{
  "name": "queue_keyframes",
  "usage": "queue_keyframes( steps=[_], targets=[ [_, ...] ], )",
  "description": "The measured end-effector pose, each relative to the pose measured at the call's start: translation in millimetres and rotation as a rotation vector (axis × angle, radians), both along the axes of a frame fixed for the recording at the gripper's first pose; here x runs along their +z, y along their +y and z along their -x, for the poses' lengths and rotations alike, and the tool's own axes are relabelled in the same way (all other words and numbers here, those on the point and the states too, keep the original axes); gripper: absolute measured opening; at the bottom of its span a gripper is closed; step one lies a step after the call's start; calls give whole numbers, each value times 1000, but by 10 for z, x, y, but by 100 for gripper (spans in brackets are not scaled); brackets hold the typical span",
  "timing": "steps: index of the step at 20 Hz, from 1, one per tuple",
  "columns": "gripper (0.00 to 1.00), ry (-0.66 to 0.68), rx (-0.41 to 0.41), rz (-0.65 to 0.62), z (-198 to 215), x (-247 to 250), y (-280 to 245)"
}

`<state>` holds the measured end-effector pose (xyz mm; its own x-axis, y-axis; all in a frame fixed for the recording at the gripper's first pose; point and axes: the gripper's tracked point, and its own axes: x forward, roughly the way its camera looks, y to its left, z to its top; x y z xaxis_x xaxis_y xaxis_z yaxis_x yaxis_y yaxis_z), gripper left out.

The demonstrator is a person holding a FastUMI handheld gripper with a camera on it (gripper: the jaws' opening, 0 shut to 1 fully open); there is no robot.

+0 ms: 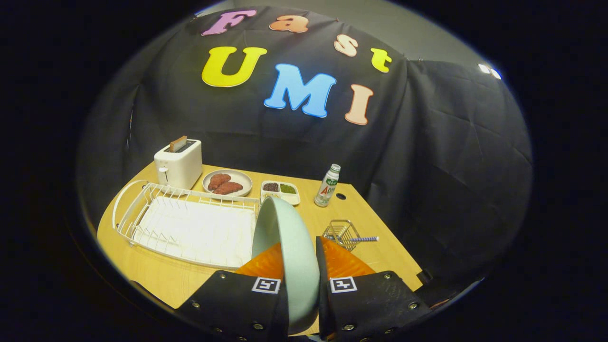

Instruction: Take the plate from the dish rack, then take the spoon from the basket and place it into the plate.

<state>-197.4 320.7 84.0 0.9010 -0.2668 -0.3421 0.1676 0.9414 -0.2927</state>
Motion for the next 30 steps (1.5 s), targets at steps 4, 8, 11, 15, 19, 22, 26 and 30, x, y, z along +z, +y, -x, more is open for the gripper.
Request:
queue_keyframes(
  steps=[4, 8, 11, 15, 19, 22, 26, 30],
  targets=[
    [24, 57, 41, -59, 174, -337, -147],
    [24, 127, 75, -159, 242, -725, -182],
    [24, 162, 90, -273, 246, -974, -138],
    [25, 212, 116, -425, 245, -1270, -2],
    [26, 230, 103, -539, 219, -1396, 52],
    [31, 232, 89, -501, 169, -1455, -42],
    [34, 228, 82, -524, 121, -1507, -79],
    [34, 234, 77, -510, 81, -1536, -92]
  ],
)
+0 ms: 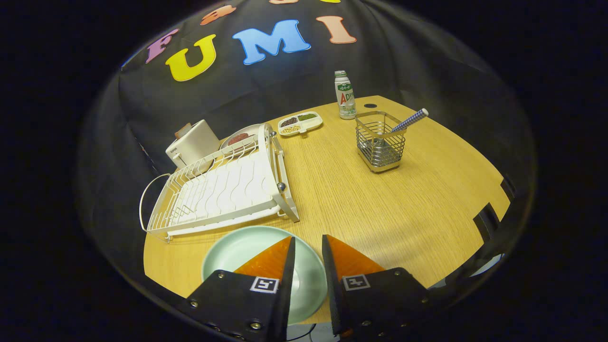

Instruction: Take the plate from the dish rack, then take the spoon from the basket and place it into the plate.

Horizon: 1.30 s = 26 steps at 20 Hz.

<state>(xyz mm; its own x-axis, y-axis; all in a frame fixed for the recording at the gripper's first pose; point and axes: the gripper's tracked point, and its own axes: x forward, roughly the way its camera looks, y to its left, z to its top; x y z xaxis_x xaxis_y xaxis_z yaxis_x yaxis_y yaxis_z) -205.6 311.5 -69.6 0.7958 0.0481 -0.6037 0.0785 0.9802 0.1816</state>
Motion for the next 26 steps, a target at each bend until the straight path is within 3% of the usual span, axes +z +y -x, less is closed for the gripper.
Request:
queue_keyframes(
  steps=[7, 12, 19, 26],
  targets=[
    [35, -14, -18, -3, -41, 71, -43],
    [34, -58, -93, -1, -187, 270, -237],
    [38, -154, -324, 4, -597, 671, -927],
    [38, -180, -516, -19, -929, 709, -1537]
  ],
)
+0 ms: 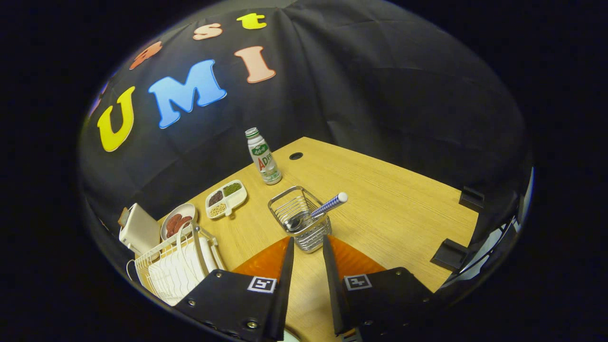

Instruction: Take the plate from the dish rack, then take the spoon from the basket and place it into the plate.

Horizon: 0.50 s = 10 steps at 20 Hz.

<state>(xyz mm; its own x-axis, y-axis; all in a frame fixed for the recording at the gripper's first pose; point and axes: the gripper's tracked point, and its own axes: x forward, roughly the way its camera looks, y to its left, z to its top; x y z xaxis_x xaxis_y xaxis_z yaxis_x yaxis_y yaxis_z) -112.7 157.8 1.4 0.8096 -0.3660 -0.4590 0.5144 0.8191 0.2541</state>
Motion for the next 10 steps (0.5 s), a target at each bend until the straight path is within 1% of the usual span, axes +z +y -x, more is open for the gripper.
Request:
queue_keyframes(
  steps=[6, 10],
  targets=[
    [38, -40, -87, -46, -249, -25, -277],
    [38, -45, -117, -58, -359, -53, -390]
  ],
)
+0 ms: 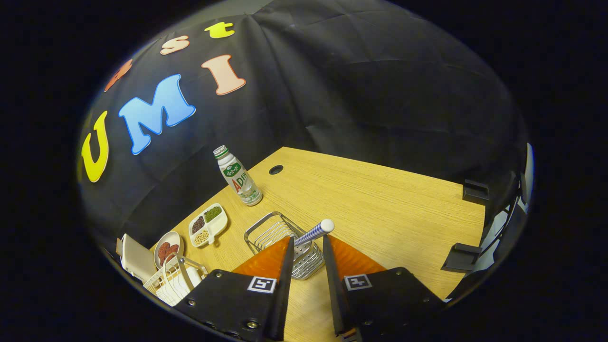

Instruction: Take the plate from the dish rack, then take the spoon from the basket and place it into the plate.

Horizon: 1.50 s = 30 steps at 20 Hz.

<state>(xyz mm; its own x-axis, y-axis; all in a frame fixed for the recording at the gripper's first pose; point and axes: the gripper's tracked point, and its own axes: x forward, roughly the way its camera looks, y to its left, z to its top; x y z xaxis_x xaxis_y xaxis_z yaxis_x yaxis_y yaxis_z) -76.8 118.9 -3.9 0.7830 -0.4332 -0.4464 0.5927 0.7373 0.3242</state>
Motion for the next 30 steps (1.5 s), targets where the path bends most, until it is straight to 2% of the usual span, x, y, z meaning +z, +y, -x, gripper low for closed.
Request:
queue_keyframes(
  steps=[9, 11, 13, 14, 16, 17, 18, 23, 30],
  targets=[
    [38, -72, -40, -44, -180, 71, -225],
    [33, -76, -44, -52, -202, 54, -251],
    [33, -152, -2, -72, -337, 162, -251],
    [17, -148, -12, -69, -312, 202, -204],
    [16, -149, 4, -60, -329, 260, -179],
    [15, -172, 31, -50, -392, 343, -115],
    [5, -143, 34, -33, -384, 316, -104],
    [5, -115, 107, 69, -450, 569, 46],
    [5, -152, 170, 277, -203, 1352, 238]
  ],
)
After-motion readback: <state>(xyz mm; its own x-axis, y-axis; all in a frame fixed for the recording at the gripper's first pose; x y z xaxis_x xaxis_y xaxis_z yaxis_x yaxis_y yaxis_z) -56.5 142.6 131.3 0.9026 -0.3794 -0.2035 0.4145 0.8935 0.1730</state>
